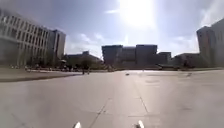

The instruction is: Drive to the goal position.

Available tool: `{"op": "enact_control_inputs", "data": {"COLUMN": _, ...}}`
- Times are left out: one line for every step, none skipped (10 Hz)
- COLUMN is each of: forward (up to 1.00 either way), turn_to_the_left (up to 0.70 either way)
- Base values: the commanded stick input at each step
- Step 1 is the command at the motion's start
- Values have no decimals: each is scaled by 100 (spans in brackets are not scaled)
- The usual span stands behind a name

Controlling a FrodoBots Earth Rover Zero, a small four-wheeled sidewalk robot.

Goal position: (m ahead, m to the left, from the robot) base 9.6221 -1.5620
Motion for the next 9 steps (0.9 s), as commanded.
{"op": "enact_control_inputs", "data": {"forward": 70, "turn_to_the_left": -1}}
{"op": "enact_control_inputs", "data": {"forward": 70, "turn_to_the_left": -1}}
{"op": "enact_control_inputs", "data": {"forward": 70, "turn_to_the_left": -1}}
{"op": "enact_control_inputs", "data": {"forward": 70, "turn_to_the_left": -1}}
{"op": "enact_control_inputs", "data": {"forward": 70, "turn_to_the_left": -1}}
{"op": "enact_control_inputs", "data": {"forward": 70, "turn_to_the_left": -1}}
{"op": "enact_control_inputs", "data": {"forward": 70, "turn_to_the_left": -1}}
{"op": "enact_control_inputs", "data": {"forward": 70, "turn_to_the_left": -1}}
{"op": "enact_control_inputs", "data": {"forward": 70, "turn_to_the_left": -1}}
